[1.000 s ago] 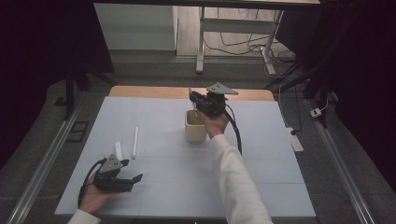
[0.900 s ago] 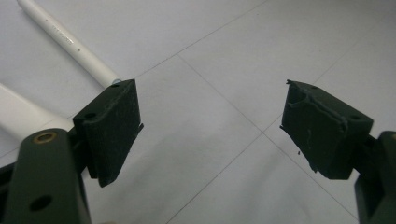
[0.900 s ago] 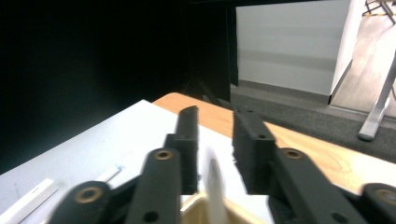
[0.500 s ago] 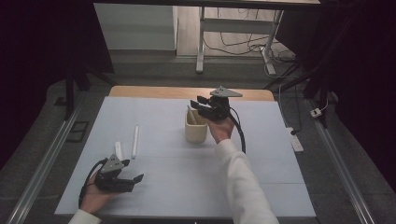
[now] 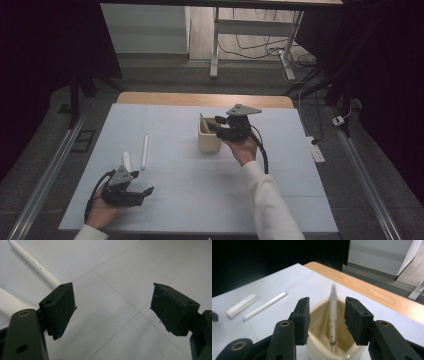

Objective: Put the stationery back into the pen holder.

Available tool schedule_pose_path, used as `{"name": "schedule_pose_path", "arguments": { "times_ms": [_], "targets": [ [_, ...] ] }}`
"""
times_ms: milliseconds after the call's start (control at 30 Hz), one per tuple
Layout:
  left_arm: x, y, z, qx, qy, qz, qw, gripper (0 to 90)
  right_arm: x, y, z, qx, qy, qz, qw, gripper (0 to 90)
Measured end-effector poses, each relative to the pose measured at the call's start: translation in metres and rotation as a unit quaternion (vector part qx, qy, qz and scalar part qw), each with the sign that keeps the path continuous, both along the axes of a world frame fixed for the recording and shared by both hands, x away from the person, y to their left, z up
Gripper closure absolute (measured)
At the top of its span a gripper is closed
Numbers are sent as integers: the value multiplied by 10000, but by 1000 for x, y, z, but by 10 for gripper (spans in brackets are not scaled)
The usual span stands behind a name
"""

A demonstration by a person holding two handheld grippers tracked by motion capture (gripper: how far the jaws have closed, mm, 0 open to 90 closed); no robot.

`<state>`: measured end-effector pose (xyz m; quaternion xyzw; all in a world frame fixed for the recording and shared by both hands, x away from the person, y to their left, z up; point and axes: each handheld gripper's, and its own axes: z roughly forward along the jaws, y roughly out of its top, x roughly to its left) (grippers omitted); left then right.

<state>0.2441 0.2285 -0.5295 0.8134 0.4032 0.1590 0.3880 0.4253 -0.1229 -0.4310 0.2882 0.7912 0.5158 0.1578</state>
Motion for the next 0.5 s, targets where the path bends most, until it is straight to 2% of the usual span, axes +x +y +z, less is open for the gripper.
{"name": "schedule_pose_path", "arguments": {
  "times_ms": [200, 500],
  "targets": [
    [0, 0, 0, 5, -2, 9, 10000, 192, -15, -13, -9, -102, 60, 36, 9999, 540],
    [0, 1, 0, -2, 1, 31, 10000, 192, -40, -43, -25, -230, 213, -91, 9995, 530]
  ]
}}
